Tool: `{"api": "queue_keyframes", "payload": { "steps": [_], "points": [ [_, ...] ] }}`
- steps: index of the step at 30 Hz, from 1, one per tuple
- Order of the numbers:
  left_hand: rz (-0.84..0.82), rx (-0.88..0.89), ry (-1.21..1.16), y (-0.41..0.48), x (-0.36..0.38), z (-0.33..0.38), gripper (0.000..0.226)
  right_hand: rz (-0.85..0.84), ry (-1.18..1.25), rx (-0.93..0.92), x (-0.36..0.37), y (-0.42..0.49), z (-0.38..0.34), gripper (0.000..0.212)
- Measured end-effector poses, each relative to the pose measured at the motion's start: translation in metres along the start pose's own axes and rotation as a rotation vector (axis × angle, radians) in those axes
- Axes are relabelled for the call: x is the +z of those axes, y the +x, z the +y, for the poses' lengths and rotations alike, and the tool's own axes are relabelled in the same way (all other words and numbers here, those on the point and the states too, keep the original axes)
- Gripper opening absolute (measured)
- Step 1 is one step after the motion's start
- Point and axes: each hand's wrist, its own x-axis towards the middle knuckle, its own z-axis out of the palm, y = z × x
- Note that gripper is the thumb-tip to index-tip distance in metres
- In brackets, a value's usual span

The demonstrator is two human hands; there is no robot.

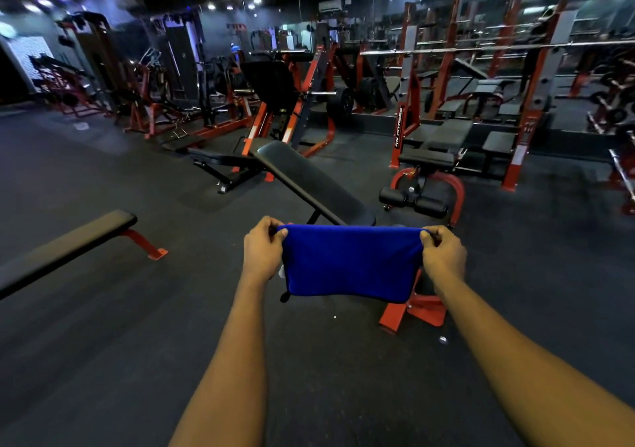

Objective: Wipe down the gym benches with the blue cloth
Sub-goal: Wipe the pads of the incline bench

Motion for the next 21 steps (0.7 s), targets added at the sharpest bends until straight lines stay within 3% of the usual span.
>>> {"api": "queue_keyframes", "payload": {
  "steps": [5,9,13,16,21],
  "points": [
    [0.205,0.173,-0.124,-0.012,0.012,0.018,0.021,0.212,0.062,-0.263,0.003,-0.009,-0.016,0.020],
    [0.403,0.248,-0.197,-0.018,0.015,0.035,0.028,0.328,0.077,-0.344,0.002,-0.015,-0.036,0.032],
    [0.297,0.137,-0.069,-0.006,0.008,0.034,0.027,0.182,-0.024,-0.255,-0.002,-0.002,-0.041,0.029],
    [0.185,-0.041,0.059,0.010,0.010,0.021,0.029,0.010,-0.092,-0.055,0.003,0.013,-0.037,0.029],
    [0.170,-0.115,0.048,0.015,0.012,0.014,0.023,-0.239,-0.036,0.126,0.010,0.021,-0.028,0.031]
  ]
}}
